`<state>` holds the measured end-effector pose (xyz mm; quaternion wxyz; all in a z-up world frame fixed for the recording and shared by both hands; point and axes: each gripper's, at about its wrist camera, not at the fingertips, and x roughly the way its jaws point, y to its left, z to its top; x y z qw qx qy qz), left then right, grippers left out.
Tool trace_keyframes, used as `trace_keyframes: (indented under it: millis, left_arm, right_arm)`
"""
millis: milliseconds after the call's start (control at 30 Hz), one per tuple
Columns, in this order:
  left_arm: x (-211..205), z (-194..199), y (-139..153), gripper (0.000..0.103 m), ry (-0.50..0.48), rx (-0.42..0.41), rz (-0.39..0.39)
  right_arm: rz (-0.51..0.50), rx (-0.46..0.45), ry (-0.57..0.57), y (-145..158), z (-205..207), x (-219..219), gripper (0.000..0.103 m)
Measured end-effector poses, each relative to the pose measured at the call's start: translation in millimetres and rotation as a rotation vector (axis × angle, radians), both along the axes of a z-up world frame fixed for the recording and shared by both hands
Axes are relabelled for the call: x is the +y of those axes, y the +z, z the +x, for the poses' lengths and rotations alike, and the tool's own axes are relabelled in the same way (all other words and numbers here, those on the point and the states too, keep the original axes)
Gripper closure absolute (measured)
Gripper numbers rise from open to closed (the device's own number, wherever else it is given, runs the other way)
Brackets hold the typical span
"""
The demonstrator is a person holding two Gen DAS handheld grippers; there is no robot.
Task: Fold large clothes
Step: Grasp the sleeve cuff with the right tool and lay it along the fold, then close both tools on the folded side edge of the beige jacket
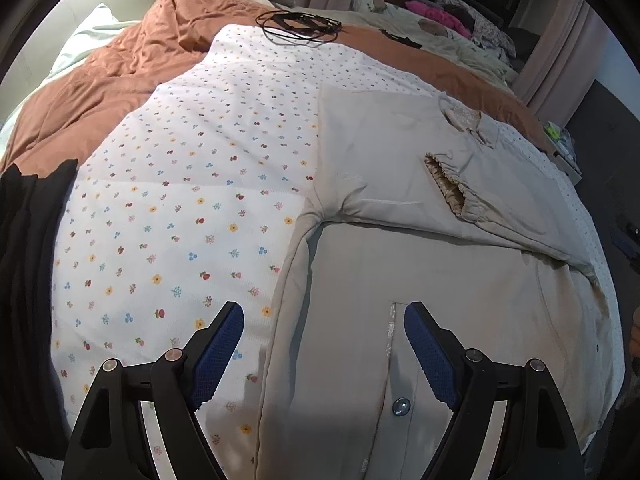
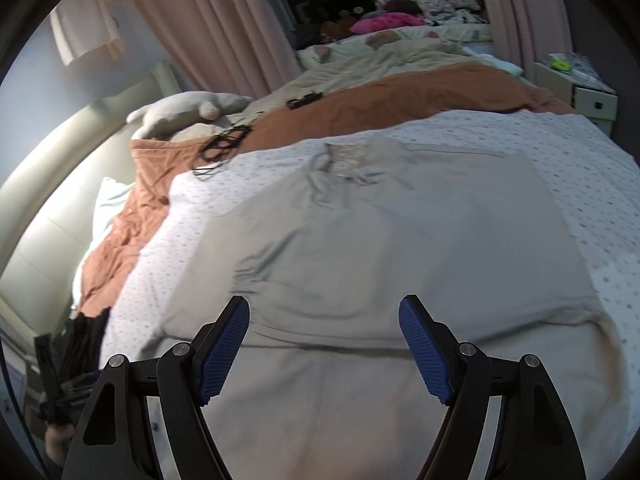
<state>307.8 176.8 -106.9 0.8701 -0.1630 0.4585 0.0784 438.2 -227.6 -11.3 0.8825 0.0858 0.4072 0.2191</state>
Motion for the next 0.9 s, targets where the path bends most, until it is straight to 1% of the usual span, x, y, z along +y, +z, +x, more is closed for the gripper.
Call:
trace_keyframes:
  millis: [300,400,500,800,833,867,900]
  left_arm:
    - [5,-33,1,0.019,0.069,0.002,0.029]
    - [3,-44,1,0.019,0.075,-0.002,0.025]
    - [0,-54,1,0.019,0.081,-0.004,0.041]
    - [-1,-86,-16,0.020,0.113,-0.004,0.014]
    - [-3,-89,-17,0.021,0.112,-0.007,0.012]
    - [-3,-92,-19,0.027,0.111,-0.008,0.010]
    - [-3,-94,-20,0.030,0.111,-0.005,0.005]
  right_arm:
    - [-0.041,0.047,-0.113,-26,-34,-84,0.026]
    - [-0.035,0.055,-0.147,-31,-46,-109,0.026]
    - [-0.042,0.056,-0.190,-35,-58,-134,0.026]
    - [-0.031,0.099,-0.311,-53,-95,-209,0.026]
    - [-0.030,0.105,-0.322,-56,-99,-216,0.026]
    - [-0.024,0.116,-0.332,-60,-103,-225,0.026]
    - [-0.019,0.125,-0.341,-64,-107,-233,0.026]
